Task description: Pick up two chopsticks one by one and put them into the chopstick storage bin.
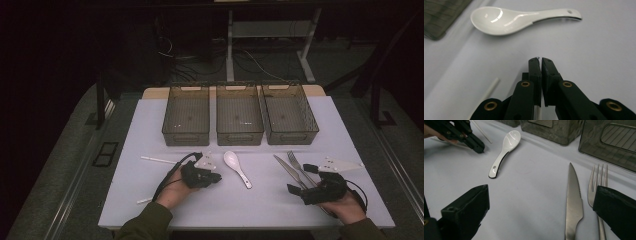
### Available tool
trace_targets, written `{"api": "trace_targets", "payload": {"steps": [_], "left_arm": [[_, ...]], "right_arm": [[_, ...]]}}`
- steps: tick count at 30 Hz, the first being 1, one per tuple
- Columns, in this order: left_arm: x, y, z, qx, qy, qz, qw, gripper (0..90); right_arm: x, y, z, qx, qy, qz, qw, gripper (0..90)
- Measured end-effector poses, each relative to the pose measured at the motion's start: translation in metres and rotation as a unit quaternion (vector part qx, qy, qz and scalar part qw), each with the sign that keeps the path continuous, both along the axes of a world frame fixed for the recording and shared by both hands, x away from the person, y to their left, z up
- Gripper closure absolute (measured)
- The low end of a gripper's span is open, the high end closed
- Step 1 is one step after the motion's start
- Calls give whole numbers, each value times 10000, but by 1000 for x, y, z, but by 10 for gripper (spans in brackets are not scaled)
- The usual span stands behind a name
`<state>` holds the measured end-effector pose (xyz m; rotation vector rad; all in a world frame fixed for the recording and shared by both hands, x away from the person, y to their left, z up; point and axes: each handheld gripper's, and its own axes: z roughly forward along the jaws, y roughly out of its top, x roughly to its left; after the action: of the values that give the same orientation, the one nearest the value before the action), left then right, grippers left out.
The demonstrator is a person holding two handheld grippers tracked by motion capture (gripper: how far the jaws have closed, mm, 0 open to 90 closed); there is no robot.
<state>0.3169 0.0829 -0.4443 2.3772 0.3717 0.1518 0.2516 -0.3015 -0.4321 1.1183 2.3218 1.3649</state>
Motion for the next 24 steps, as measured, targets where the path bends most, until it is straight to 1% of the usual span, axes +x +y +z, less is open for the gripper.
{"api": "trace_targets", "payload": {"steps": [2,5,6,8,10,11,14,18,19,20,22,24], "left_arm": [[4,-4,-1,-42,25,23,10000,860],[4,-3,-2,-118,91,54,9999,851],[3,-2,-1,-142,89,58,9998,828],[1,1,2,-203,93,70,9997,788],[-4,5,9,-262,38,45,9996,759],[-6,8,12,-317,47,70,9995,732],[-14,24,18,-474,54,175,9987,656],[-22,50,20,-430,93,401,9982,585],[-24,56,21,-431,108,476,9979,571],[-26,62,21,-449,73,534,9975,560],[-30,73,21,-458,72,646,9968,539],[-34,82,20,-436,54,738,9963,523]], "right_arm": [[0,0,0,-5,-7,4,10000,8],[0,-1,0,7,-19,2,10000,8],[0,-1,0,8,-22,5,10000,8],[0,-1,0,11,-24,13,10000,9],[-1,-1,0,18,-25,29,10000,8],[-1,-1,1,22,-21,42,10000,8],[-2,-1,1,20,-63,50,10000,8],[-3,-1,1,-37,-132,106,9998,8],[-3,0,0,-19,-81,118,9999,8],[-2,0,-1,-28,-77,150,9999,8],[-1,1,-3,-53,-31,201,9998,8],[0,2,-4,-25,10,254,9997,8]]}}
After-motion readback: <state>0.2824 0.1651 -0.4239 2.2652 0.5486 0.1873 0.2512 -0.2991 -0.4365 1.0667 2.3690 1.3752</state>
